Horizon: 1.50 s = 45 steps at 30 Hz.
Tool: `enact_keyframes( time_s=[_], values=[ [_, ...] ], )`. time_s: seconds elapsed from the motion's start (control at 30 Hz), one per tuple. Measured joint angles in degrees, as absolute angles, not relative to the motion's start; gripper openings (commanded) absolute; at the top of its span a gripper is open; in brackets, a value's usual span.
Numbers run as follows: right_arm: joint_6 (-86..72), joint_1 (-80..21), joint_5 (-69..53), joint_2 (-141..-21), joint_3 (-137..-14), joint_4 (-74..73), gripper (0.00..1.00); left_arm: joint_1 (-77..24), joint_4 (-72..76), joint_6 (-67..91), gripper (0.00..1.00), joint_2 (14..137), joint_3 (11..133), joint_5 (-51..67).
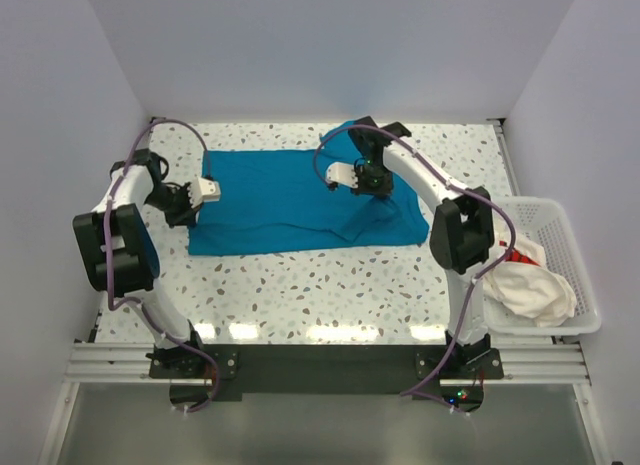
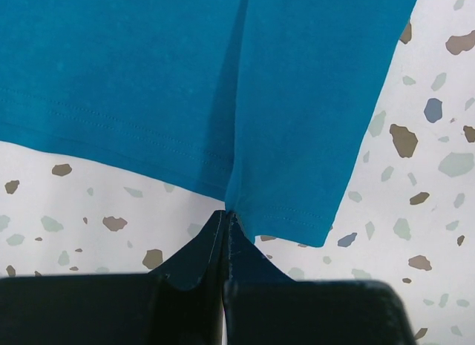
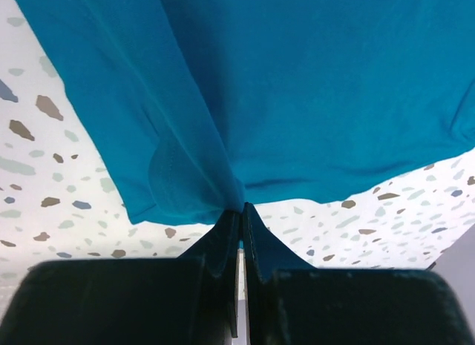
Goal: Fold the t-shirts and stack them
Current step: Fold the tshirt
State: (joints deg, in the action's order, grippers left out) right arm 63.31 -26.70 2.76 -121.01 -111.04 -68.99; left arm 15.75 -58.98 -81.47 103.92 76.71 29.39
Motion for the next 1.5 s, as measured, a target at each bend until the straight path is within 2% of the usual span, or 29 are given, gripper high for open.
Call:
enact_keyframes(
  time_s=[0.97,1.0,1.07,1.1,1.13,1.17,1.2,1.3,1.37,1.5],
  values=[
    [65.52,-24.29,5.34,-127.83,-114.83,-67.24,0.00,16.08,-54.39,-77.56,0.00,108.55,78.35,29.10],
    [65.52,-24.29,5.43,-128.11,-115.02,-67.11,0.05,16.08,-54.08,-77.23,0.00,108.71,78.37,29.10],
    [65.28,-24.32,5.54,-128.62,-115.37,-66.57,0.21,16.08,-53.47,-76.47,0.09,109.01,78.39,29.04],
    [65.08,-24.32,5.61,-128.79,-115.44,-66.26,0.32,16.08,-53.21,-75.70,0.25,109.19,78.43,28.95],
    [64.86,-24.29,5.80,-128.95,-115.50,-66.02,0.47,16.08,-52.97,-75.11,0.30,109.40,78.54,28.84],
    [64.53,-24.27,6.09,-129.01,-115.50,-65.82,0.52,16.08,-52.71,-74.04,0.34,109.58,78.70,28.64],
    [64.29,-24.05,6.28,-129.05,-115.55,-65.71,0.54,16.10,-52.45,-72.90,0.47,109.73,78.87,28.29],
    [61.84,-23.03,6.26,-129.05,-116.88,-66.72,0.58,16.67,-52.18,-68.47,0.60,109.82,79.64,28.21],
    [58.94,-21.52,5.32,-129.05,-118.89,-68.53,0.59,17.93,-52.42,-65.19,0.67,109.82,80.71,28.86],
    [51.77,-16.75,0.95,-128.81,-121.36,-72.05,0.55,20.75,-53.69,-58.85,0.70,109.23,81.87,30.44]
  ],
)
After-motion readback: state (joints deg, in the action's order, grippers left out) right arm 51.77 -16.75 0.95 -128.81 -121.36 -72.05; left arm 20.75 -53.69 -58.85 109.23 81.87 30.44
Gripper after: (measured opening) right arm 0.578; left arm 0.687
